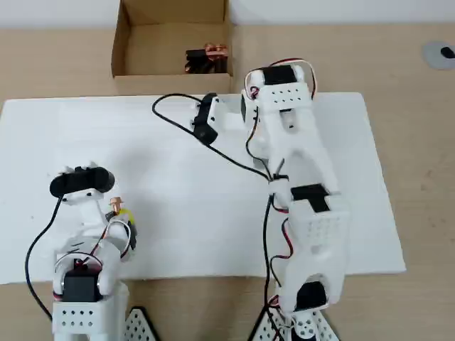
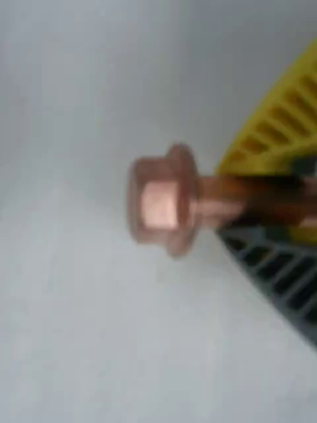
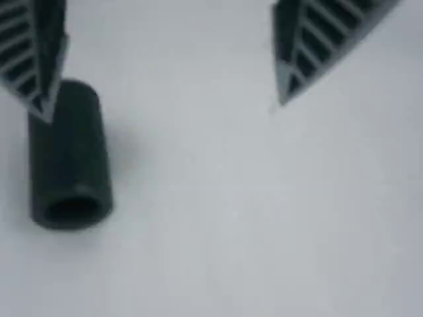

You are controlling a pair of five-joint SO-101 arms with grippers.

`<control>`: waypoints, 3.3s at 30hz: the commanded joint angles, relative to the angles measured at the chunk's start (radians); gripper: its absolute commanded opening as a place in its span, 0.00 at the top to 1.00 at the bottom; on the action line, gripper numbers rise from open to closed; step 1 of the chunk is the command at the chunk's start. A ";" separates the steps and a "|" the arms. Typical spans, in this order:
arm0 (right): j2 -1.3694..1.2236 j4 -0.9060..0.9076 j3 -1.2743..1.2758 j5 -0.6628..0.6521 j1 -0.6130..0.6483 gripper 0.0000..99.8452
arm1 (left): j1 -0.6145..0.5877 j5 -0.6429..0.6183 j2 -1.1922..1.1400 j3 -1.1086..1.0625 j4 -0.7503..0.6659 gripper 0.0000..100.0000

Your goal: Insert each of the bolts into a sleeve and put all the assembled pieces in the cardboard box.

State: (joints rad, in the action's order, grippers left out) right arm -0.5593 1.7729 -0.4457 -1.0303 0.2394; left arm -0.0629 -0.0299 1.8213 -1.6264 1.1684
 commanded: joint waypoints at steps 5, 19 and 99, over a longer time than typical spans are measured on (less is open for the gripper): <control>-0.054 0.011 -0.091 -0.020 -0.042 0.74 | -0.011 -0.003 0.008 0.008 -0.014 0.99; -0.202 0.011 -0.211 -0.063 -0.073 0.74 | -0.011 -0.003 0.008 0.008 -0.014 0.99; 2.123 -1.402 1.913 1.151 0.811 0.99 | -0.003 -0.310 0.008 0.896 -0.272 0.99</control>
State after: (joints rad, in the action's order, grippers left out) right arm 1.5428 0.4120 1.4661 0.1051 0.9712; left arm -0.0629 -0.3445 1.8259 -0.6935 0.9950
